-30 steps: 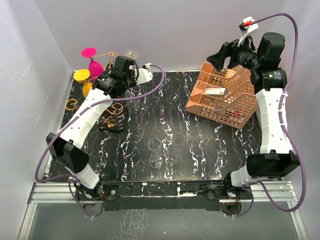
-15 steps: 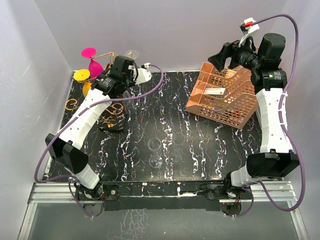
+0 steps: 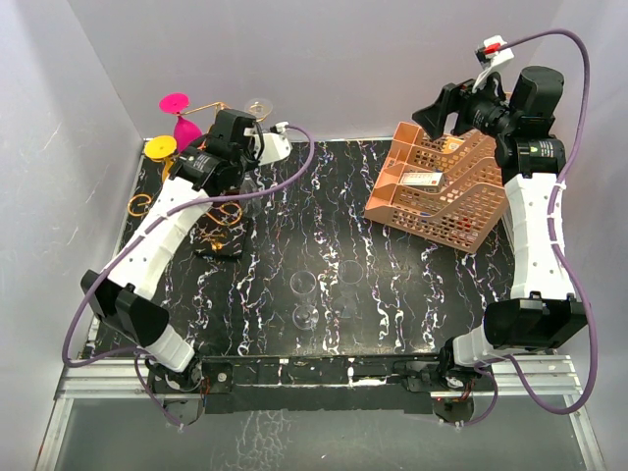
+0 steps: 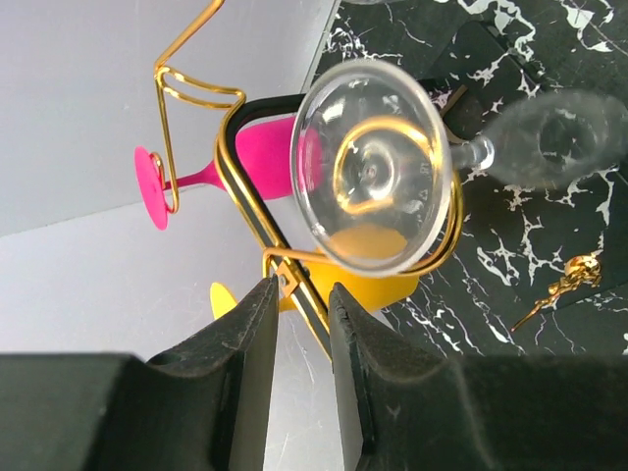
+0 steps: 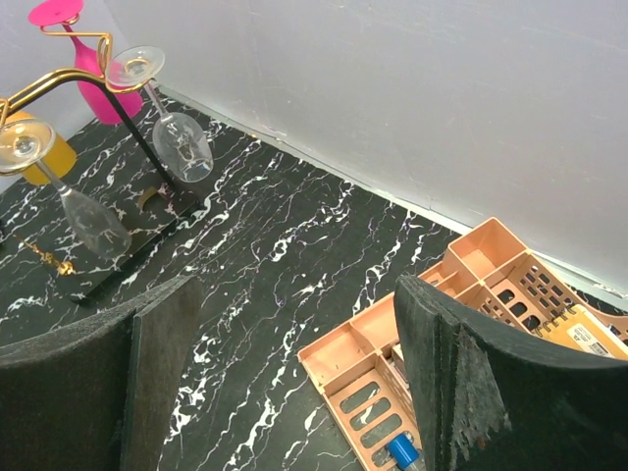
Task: Place the wine glass upside down on the wine glass rack
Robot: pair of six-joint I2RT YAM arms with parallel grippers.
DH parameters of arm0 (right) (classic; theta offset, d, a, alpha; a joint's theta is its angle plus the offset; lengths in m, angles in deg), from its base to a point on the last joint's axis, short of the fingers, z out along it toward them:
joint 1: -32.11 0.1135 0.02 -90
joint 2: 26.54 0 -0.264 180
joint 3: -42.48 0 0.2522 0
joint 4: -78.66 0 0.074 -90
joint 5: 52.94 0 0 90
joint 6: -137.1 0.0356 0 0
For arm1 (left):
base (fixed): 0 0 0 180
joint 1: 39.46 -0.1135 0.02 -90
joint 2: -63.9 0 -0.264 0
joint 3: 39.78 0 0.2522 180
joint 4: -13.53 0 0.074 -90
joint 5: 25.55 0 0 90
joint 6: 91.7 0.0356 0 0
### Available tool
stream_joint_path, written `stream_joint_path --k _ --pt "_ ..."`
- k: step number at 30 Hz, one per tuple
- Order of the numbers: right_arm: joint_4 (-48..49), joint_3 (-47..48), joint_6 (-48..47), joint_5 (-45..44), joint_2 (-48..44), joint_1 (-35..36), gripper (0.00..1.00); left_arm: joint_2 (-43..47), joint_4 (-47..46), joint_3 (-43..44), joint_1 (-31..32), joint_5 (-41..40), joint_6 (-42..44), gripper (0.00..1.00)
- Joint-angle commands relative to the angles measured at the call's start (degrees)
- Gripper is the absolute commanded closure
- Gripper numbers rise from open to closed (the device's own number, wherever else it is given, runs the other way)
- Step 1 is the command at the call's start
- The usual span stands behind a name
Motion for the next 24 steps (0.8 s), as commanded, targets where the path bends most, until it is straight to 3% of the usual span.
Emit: stream_joint_path --k 1,14,19,24 --pt "3.0 0.4 -1.1 -1.6 -2.0 -0.7 0.14 4.7 1.2 0.1 -0.8 -1.2 0.2 0.73" --pt "1.4 -0.1 -5.8 -5.8 -3.3 -1.0 0.14 8.1 4.3 1.2 -3.5 3.6 -3.9 0.64" --pt "-1.9 -1.7 -10.4 -4.3 -4.5 -1.0 0.14 9.9 3.9 3.1 -5.7 7.5 -7.0 0.54" --pt "-12.4 -2.2 -18.7 4.9 -5.0 -0.6 0.15 11.4 2.1 5.3 -8.2 11.1 -11.6 0.37"
